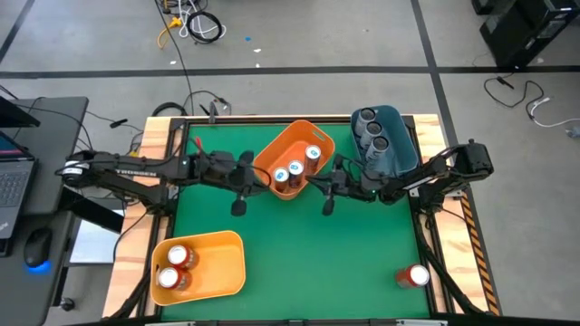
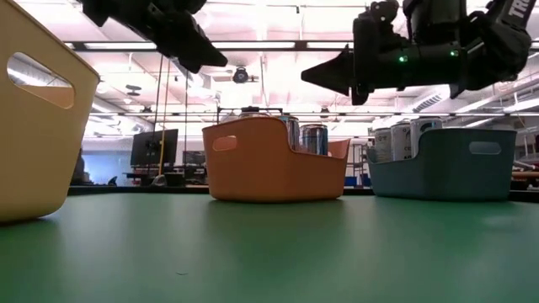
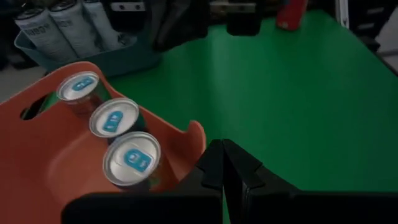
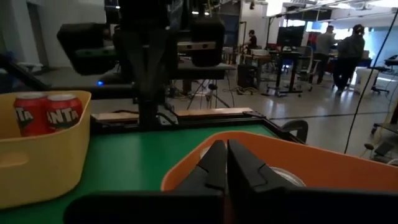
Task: Sort soda cans
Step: Put the orange soda can into the yellow bin
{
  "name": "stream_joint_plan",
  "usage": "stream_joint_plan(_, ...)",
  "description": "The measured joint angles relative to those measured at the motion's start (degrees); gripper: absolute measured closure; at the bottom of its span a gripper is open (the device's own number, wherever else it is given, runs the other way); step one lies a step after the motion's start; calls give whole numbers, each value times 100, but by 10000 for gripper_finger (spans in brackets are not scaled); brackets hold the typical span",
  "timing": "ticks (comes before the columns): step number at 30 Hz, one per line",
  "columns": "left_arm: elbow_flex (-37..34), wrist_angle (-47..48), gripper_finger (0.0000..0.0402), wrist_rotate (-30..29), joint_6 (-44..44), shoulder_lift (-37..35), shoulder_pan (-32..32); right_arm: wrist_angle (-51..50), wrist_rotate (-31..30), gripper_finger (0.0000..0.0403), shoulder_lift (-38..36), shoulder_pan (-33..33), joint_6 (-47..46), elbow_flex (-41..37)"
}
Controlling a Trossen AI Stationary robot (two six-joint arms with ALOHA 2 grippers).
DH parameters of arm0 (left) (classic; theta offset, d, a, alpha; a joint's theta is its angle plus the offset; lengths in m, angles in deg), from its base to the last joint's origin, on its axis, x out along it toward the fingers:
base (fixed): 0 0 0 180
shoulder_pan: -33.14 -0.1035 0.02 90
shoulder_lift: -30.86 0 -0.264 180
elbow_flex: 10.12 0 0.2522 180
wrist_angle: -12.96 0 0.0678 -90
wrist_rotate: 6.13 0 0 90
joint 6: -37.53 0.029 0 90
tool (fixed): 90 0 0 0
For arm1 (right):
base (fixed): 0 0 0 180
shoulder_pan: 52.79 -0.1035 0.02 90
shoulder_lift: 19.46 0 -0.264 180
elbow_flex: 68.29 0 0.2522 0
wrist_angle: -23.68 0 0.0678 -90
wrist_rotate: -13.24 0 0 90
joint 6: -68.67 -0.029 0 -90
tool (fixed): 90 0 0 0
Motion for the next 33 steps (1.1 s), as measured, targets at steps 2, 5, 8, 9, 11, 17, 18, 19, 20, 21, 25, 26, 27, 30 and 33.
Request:
stream_joint_plan(2, 44, 141, 401, -104, -2, 0, 122, -205, 115, 397, 0, 0, -40, 105)
stream_joint_plan(5, 51, 256, 401, -253, -25, 0, 268, -707, 361, 388, 0, -20, -119, 360)
stream_joint_plan(8, 51, 425, 401, -387, -117, 0, 350, -1230, 394, 375, 0, -91, -124, 651)
stream_joint_plan(9, 51, 499, 401, -473, -150, 0, 363, -1396, 395, 371, 0, -116, -91, 751)
stream_joint_plan(11, 51, 659, 401, -595, -251, 0, 382, -1707, 396, 362, 2, -164, -38, 949)
stream_joint_plan(17, 51, 815, 401, -635, -308, 0, 382, -3247, 632, 348, -267, -188, -66, 1525)
stream_joint_plan(18, 51, 815, 401, -635, -308, 0, 382, -3457, 650, 347, -332, -195, -64, 1589)
stream_joint_plan(19, 51, 813, 401, -635, -302, 0, 382, -3648, 665, 345, -407, -206, -55, 1644)
stream_joint_plan(20, 51, 813, 401, -635, -286, 0, 382, -3845, 678, 344, -485, -218, -38, 1688)
stream_joint_plan(21, 51, 813, 401, -635, -284, 0, 382, -4045, 678, 342, -565, -235, -32, 1737)
stream_joint_plan(25, 51, 811, 401, -635, -284, 0, 382, -4999, 691, 334, -988, -324, -26, 1923)
stream_joint_plan(26, 51, 811, 401, -632, -282, 0, 382, -5251, 691, 331, -1086, -351, -27, 1957)
stream_joint_plan(27, 51, 808, 401, -633, -282, 0, 382, -5473, 691, 329, -1186, -380, -39, 1976)
stream_joint_plan(30, 51, 802, 401, -632, -280, 0, 382, -5976, 691, 323, -1455, -471, -103, 2004)
stream_joint_plan(33, 51, 791, 401, -632, -280, 0, 382, -6413, 691, 317, -1690, -549, -258, 2007)
